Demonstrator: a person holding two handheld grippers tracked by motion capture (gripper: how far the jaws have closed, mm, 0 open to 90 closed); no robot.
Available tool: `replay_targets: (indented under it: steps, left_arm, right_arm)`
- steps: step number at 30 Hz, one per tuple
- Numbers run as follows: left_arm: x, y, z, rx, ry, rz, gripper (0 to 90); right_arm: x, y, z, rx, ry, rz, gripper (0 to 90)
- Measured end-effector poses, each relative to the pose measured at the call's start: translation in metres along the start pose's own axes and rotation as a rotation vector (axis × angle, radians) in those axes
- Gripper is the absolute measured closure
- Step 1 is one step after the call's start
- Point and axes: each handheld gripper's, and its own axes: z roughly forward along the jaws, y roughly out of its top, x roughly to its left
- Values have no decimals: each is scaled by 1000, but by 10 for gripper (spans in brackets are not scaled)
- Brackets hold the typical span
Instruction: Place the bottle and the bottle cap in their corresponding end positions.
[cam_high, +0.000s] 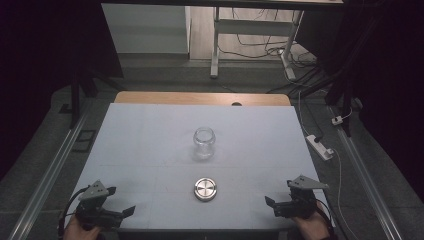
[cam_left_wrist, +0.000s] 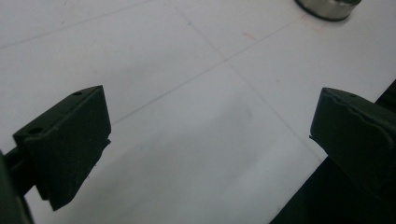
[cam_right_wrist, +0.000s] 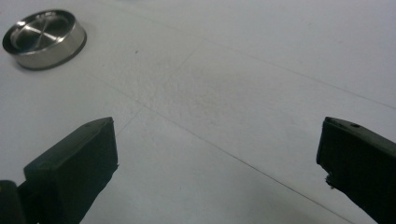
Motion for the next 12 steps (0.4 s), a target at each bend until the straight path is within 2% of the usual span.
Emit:
replay_targets:
  steps: [7,12]
  left_arm:
    - [0,-4,-3,17,34,-18,0]
    - [0,-3,-2,27,27,-23,0]
  right_arm:
    - [-6,-6,-11,5,-11,42,0]
    - [-9,-8,-12,9,-4,64,0]
